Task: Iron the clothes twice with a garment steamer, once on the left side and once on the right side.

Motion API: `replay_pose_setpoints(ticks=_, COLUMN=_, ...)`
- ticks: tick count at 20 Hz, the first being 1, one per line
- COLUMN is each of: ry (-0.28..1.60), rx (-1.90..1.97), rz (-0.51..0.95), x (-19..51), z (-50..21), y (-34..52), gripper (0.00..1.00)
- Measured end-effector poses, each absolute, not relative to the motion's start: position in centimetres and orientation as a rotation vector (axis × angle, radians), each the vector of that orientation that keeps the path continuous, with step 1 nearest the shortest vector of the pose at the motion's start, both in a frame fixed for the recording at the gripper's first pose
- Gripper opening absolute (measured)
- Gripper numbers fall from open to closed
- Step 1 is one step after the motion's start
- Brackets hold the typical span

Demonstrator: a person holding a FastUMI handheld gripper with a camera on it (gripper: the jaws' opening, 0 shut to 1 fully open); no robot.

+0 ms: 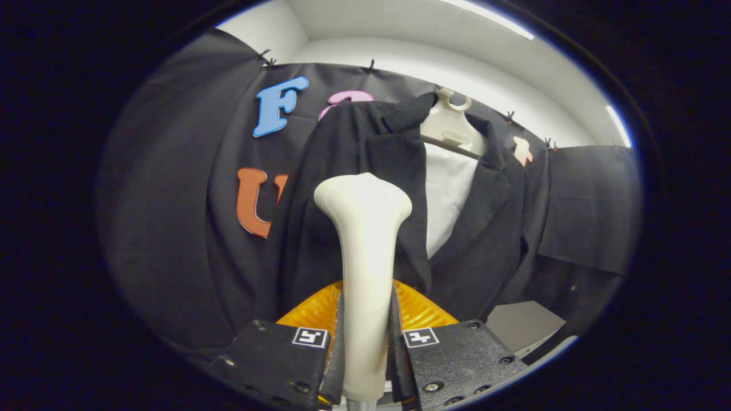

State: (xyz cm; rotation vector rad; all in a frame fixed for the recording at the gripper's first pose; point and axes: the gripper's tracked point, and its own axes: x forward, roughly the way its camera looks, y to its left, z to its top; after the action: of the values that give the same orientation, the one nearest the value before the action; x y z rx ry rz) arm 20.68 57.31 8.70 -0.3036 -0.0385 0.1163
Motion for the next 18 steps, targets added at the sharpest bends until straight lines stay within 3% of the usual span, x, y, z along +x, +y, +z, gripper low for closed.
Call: replay_pose_setpoints(ticks=18, ry=0.140, rx=-0.318, rz=0.130, x=20.6, z=-2.8, y=54.4, gripper=0.35)
